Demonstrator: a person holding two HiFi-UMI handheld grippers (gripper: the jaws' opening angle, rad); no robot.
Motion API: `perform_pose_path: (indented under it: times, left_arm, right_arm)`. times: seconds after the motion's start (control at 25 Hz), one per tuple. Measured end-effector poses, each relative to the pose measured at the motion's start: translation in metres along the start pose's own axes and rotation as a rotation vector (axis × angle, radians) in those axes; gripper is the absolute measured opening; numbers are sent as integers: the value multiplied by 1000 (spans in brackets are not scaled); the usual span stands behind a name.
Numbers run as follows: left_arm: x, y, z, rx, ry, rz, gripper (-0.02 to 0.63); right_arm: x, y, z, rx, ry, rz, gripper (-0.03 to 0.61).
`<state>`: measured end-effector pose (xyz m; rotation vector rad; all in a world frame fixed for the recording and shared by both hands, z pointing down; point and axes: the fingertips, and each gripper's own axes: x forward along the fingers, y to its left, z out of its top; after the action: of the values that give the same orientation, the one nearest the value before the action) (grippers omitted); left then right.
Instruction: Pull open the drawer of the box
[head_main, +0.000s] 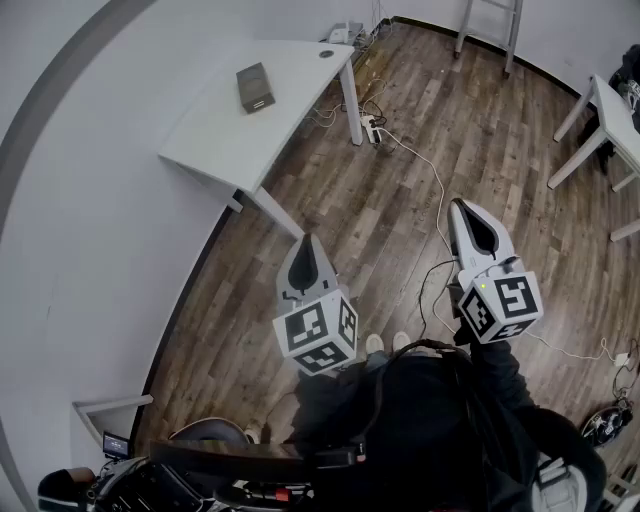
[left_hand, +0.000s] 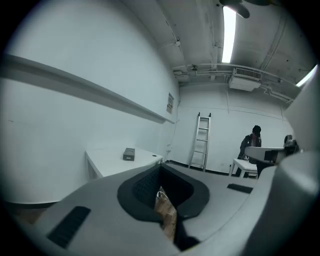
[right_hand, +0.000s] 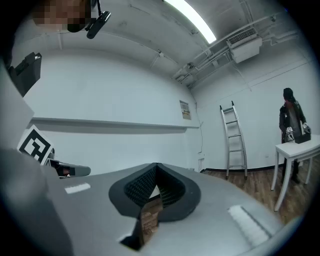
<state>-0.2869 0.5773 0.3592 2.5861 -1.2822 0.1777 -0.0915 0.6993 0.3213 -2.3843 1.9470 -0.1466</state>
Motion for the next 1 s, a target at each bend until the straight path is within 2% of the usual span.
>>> perform_pose_path:
  times: [0.6,0.8,1.0]
  left_arm:
    - [1,22,-4,-7,15,-8,-3]
    - [1,40,1,-12,10,1,-4]
    - [9,51,-13,-39,37,-7,-3]
  right_arm:
    - [12,18,-4,8,-4,-4,-8]
    - [17,14,-3,-5,4,-41,-7]
    - [18,6,-14,-11,25,-90,-8]
